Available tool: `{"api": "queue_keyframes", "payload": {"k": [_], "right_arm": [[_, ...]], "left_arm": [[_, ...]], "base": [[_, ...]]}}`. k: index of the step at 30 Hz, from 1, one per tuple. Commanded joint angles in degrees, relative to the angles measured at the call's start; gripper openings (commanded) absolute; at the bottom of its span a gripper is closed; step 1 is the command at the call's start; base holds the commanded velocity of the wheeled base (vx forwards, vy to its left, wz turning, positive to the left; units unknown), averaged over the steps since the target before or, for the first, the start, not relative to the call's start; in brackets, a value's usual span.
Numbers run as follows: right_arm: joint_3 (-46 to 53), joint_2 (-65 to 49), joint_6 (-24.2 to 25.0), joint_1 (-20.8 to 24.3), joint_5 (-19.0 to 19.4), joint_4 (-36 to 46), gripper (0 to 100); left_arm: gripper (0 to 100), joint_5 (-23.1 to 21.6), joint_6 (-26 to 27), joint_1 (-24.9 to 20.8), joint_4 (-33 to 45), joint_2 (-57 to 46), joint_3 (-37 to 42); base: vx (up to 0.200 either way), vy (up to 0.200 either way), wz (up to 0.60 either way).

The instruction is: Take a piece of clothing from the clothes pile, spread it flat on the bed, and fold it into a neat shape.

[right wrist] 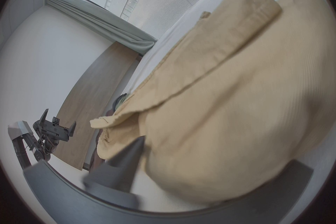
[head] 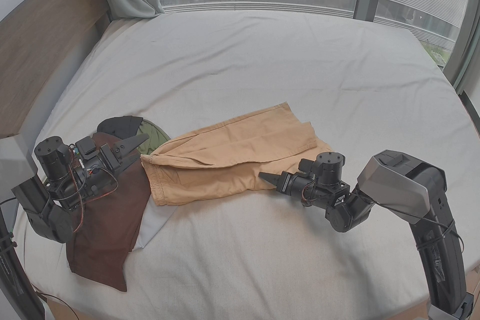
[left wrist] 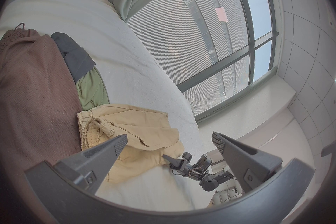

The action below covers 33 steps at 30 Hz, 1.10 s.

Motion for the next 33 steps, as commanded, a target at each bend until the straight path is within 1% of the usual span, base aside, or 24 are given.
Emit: {"api": "queue_keyframes", "payload": {"k": [1,7,12,13,17,18,24,25,26,29,30,31,33], "right_arm": [[0.0,0.62,-0.06,0.08,0.18,-0.24,0],[1.15,0.71,-0.06,0.17,-0.79,-3.05,0],[6.59,-0.08,0.03,0.17,-1.05,-7.18,0],[9.76,-0.87,-0.06,0.08,-1.05,-9.64,0],[15.38,-3.16,-0.06,-0.01,-1.23,-12.63,0],[15.38,-3.16,-0.06,-0.01,-1.23,-12.63,0],[26.55,-6.06,-0.15,0.25,-1.31,-20.1,0],[26.81,-6.15,-0.15,0.34,-1.31,-20.28,0],[30.41,-7.55,-0.15,0.34,-1.31,-22.21,0],[37.27,-10.1,-0.15,0.43,-1.31,-25.11,0],[37.62,-10.19,-0.15,0.43,-1.31,-25.2,0],[41.31,-11.42,-0.32,0.43,-1.49,-26.43,0],[44.65,-13.18,-0.24,0.43,-1.84,-26.43,0]], "left_arm": [[100,-0.01,-0.02,0.02,-0.03,0.49,0.02],[100,-0.01,0.06,0.02,-0.03,0.75,-0.07],[100,-0.01,0.06,0.02,-0.03,0.93,-0.07],[100,-0.01,0.24,-0.15,-0.03,1.36,0.02],[100,-0.01,0.33,-0.15,-0.03,1.45,0.11],[100,-0.01,0.33,-0.15,-0.03,1.45,0.11],[100,-0.01,0.24,-0.15,-0.03,1.45,0.11],[100,-0.01,0.24,-0.15,-0.03,1.54,0.11],[100,-0.01,0.24,-0.15,-0.03,1.54,0.11],[100,-0.01,0.24,-0.15,-0.03,1.45,0.11],[100,-0.01,0.24,-0.15,-0.03,1.54,0.11],[100,-0.01,0.24,-0.24,-0.03,1.45,0.2],[100,-0.01,0.24,-0.24,-0.03,1.45,0.2]], "base": [[0.0,0.0,0.0],[0.0,0.0,0.0],[0.0,0.0,0.0],[0.0,0.0,0.0],[0.0,0.0,0.0],[0.0,0.0,0.0],[0.0,0.0,0.0],[0.0,0.0,0.0],[0.0,0.0,0.0],[0.0,0.0,0.0],[0.0,0.0,0.0],[0.0,0.0,0.0],[0.0,0.0,0.0]]}}
